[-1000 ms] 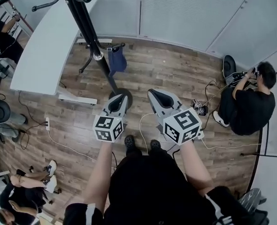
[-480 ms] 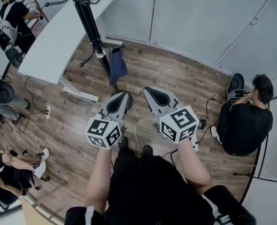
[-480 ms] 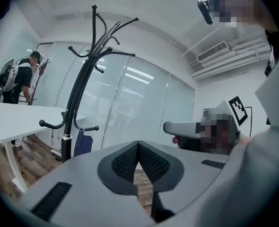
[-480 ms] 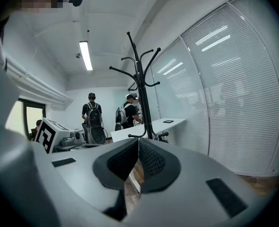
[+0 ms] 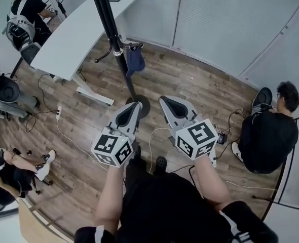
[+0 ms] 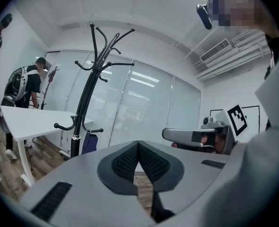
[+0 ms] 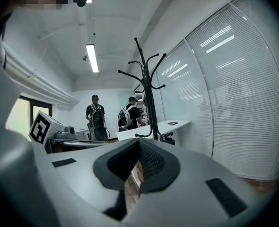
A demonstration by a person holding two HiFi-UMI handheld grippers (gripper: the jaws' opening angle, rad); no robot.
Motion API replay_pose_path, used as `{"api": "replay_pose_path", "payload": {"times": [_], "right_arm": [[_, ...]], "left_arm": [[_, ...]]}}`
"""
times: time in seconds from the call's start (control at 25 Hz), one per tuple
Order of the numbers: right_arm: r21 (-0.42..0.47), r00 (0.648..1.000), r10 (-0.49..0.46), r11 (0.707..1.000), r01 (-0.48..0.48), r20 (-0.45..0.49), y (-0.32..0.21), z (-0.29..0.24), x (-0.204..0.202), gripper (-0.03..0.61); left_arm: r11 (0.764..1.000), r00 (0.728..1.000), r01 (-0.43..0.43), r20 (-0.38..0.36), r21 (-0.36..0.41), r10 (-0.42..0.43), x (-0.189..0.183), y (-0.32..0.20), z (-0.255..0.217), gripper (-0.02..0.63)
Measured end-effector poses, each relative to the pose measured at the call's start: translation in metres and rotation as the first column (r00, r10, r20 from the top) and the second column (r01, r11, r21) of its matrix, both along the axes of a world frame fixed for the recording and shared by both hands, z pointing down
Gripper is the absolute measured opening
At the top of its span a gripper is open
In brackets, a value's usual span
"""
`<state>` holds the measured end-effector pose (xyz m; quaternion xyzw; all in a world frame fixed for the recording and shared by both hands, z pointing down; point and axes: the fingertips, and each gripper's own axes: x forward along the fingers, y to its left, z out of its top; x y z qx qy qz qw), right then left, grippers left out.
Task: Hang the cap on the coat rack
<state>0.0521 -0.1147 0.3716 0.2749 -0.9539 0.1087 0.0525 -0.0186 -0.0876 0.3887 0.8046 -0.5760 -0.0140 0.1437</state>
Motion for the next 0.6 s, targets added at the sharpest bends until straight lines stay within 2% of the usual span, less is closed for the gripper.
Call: {"api": "replay_pose_path", "payload": {"times": [0.28,0.6], "right_arm": [[0.011,0.999,-0.038,0.999,0.037,0.003,0.025,0.0,0.006,0.031],[0.019,0.998,-0.056,0.998,0.056,0.007,0.026,0.003,0.01,0.031]], "left_arm": [[1.0,1.0,0.024,0.008,-0.009,-0.024,0.007,0.025,0.002,0.015],[0.999,0.999,0.03,0.013,-0.02,-0.029,0.014,0.026,0.008,0.015]]}}
